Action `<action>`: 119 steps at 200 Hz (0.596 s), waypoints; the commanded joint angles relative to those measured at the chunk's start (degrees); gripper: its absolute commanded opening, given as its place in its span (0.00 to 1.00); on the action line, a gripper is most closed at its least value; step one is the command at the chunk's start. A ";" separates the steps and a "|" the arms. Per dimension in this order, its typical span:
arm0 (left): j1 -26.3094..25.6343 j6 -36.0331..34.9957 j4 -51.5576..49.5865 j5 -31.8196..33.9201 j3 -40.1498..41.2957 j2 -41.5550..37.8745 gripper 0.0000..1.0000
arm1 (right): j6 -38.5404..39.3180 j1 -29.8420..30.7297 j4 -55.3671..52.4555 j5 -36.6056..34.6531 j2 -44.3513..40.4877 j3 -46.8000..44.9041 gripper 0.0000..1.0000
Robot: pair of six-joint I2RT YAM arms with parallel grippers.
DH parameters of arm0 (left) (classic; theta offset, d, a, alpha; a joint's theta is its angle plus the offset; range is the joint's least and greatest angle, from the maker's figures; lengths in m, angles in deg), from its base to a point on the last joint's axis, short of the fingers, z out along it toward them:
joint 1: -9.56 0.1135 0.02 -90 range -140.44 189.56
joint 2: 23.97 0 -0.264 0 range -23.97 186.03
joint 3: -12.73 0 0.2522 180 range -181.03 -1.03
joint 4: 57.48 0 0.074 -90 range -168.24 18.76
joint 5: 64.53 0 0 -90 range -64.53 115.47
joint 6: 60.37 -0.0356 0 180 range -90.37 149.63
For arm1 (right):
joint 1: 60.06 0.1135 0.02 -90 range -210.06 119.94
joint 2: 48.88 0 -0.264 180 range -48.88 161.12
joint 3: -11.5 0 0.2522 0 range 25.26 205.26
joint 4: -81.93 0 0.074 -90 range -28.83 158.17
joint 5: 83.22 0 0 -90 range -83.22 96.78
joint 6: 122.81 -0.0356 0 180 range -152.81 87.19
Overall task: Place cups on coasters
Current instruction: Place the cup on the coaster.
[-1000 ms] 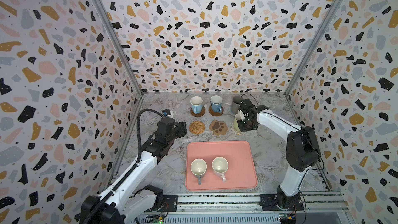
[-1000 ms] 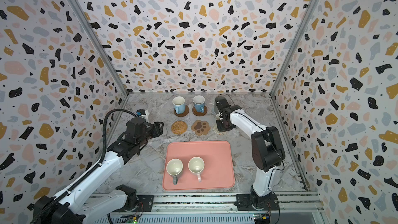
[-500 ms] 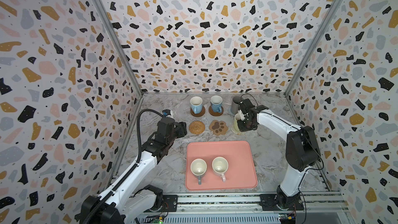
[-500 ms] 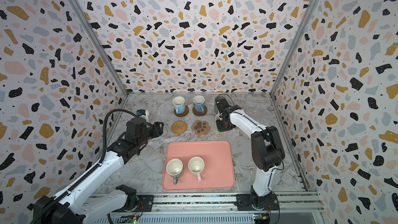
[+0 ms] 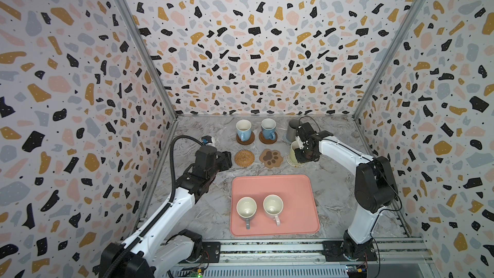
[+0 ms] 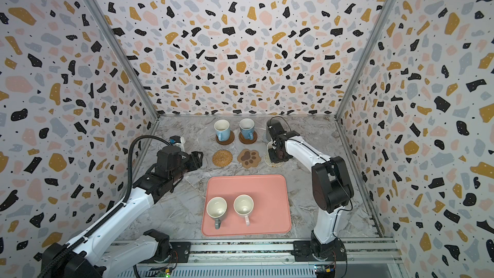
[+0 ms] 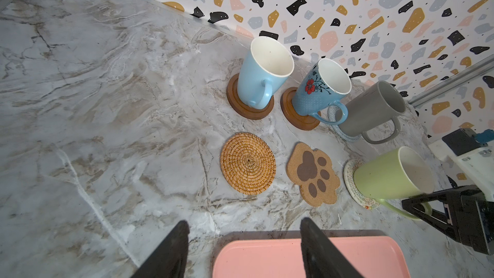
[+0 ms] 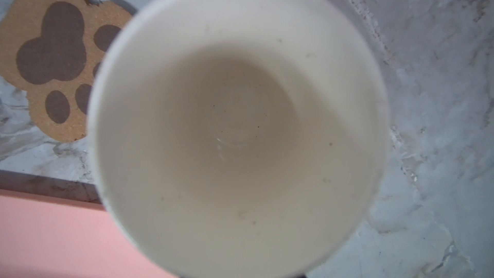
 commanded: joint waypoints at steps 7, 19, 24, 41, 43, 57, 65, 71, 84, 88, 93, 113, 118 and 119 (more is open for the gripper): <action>0.05 -0.42 -0.06 0.76 -0.04 -0.69 0.67 | 0.15 -0.19 -0.80 -0.94 -3.48 0.11 0.33; 0.06 -0.50 -0.21 0.93 -0.30 -0.73 0.67 | -0.03 -0.16 -0.99 -1.09 -3.92 -0.04 0.36; 0.05 -0.51 -0.35 0.96 -0.37 -0.73 0.67 | -0.08 -0.15 -1.09 -1.05 -4.16 -0.13 0.37; 0.07 -0.59 -0.70 1.11 -0.67 -0.73 0.67 | -0.34 -0.18 -1.40 -1.22 -5.13 -0.31 0.42; 0.04 -0.59 -0.75 1.16 -0.74 -0.73 0.68 | -0.40 -0.15 -1.48 -1.23 -5.25 -0.35 0.42; -0.02 -0.64 -0.97 1.16 -0.92 -0.72 0.68 | -0.51 -0.19 -1.84 -1.29 -6.25 -0.48 0.45; 0.04 -0.64 -1.14 1.20 -0.94 -0.67 0.68 | -0.51 -0.19 -2.15 -1.47 -6.76 -0.55 0.47; 0.03 -0.68 -1.27 1.18 -0.94 -0.73 0.68 | -0.56 -0.15 -2.40 -1.55 -7.25 -0.57 0.48; 0.03 -0.67 -1.70 1.12 -0.95 -0.73 0.68 | -0.60 -0.15 -3.08 -2.05 -8.18 -0.66 0.51; -0.01 -0.64 -1.80 1.11 -0.94 -0.73 0.68 | -0.66 -0.21 -3.28 -2.17 -8.54 -0.74 0.52; 0.01 -0.68 -1.95 1.12 -0.94 -0.81 0.68 | -0.69 -0.23 -3.55 -2.33 -9.00 -0.80 0.53; 0.07 -0.68 -2.72 1.24 -1.10 -0.99 0.68 | -1.12 -0.43 -4.19 -2.56 -11.35 -1.27 0.56; -0.02 -0.75 -3.00 1.36 -1.18 -1.08 0.68 | -1.26 -0.56 -4.35 -2.65 -11.93 -1.25 0.57; 0.02 -0.76 -3.04 1.37 -1.19 -1.08 0.68 | -1.28 -0.53 -4.38 -2.63 -12.06 -1.26 0.57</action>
